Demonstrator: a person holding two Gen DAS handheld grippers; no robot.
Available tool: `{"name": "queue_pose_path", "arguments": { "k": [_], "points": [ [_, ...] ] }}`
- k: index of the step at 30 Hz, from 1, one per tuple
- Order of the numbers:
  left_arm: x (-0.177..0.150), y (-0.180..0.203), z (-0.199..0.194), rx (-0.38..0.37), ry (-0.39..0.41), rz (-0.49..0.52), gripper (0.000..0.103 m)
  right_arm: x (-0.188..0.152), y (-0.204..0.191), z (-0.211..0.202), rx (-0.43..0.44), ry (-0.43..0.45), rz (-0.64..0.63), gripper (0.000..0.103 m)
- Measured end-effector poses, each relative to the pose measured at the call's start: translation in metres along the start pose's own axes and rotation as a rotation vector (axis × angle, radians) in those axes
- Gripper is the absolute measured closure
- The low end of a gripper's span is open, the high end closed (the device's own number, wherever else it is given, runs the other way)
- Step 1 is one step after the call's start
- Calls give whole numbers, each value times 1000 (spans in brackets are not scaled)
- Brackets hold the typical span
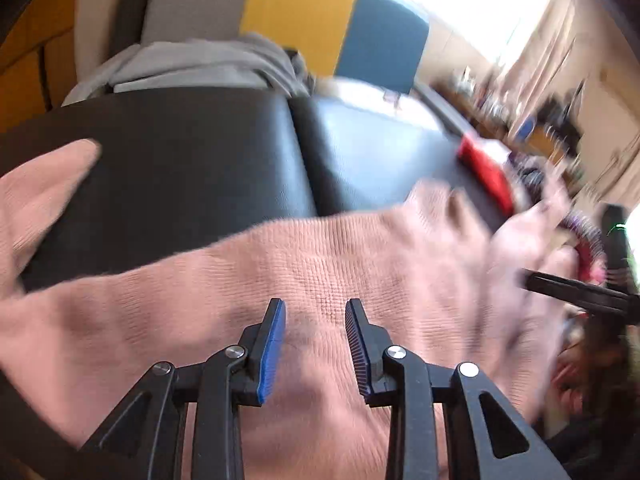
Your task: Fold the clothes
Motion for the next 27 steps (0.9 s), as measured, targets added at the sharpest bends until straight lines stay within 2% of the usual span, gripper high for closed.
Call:
{"name": "queue_pose_path", "arguments": {
  "k": [2,3,5,6,8,9,11,13,15,16,17,19,21,22,24,27],
  "points": [
    [-7,-3,8,21,28,1,74,-27,31,-16,12,-18,36,0],
    [-10,-7,7,28,35,4,74,-46,38,-31,25,16,19,0],
    [-11,-12,4,37,35,4,74,-80,47,-49,31,13,0,0],
    [-9,-13,3,38,30,-2,75,-98,51,-55,28,-19,3,0],
    [-4,-16,-4,56,16,-1,76,-127,59,-55,27,-171,20,0],
    [-2,-17,-6,66,10,3,76,-139,63,-52,11,-253,45,5],
    [5,-9,-12,80,13,22,75,-139,65,-63,-2,-245,64,22],
    [11,-6,-19,84,37,52,72,-115,54,-88,38,-130,51,22],
    [18,-6,-25,79,69,82,70,-73,29,-119,94,49,-22,21],
    [22,-7,-28,77,85,98,66,-53,15,-128,109,116,-73,17],
    [26,-7,-30,74,101,113,65,-32,2,-135,123,180,-124,4],
    [36,-1,-22,82,97,170,62,6,-25,-132,125,272,-234,0],
    [48,5,-6,97,73,216,60,40,-48,-103,91,261,-325,0],
    [50,8,-2,93,60,234,59,57,-49,-83,60,228,-347,0],
    [52,12,10,63,44,265,56,82,-45,-39,46,143,-345,0],
    [49,7,26,23,4,296,51,89,-28,13,0,13,-288,0]
  ]
}}
Point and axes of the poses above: each gripper's, at about its wrist camera, not at the fingertips, and z roughly the way its jaws point, y to its right, x to its top, the point moved 2 cm from there along z, roughly the way its jaws point, and after that the axes turned 1 degree about z, right-handed, at the moved point
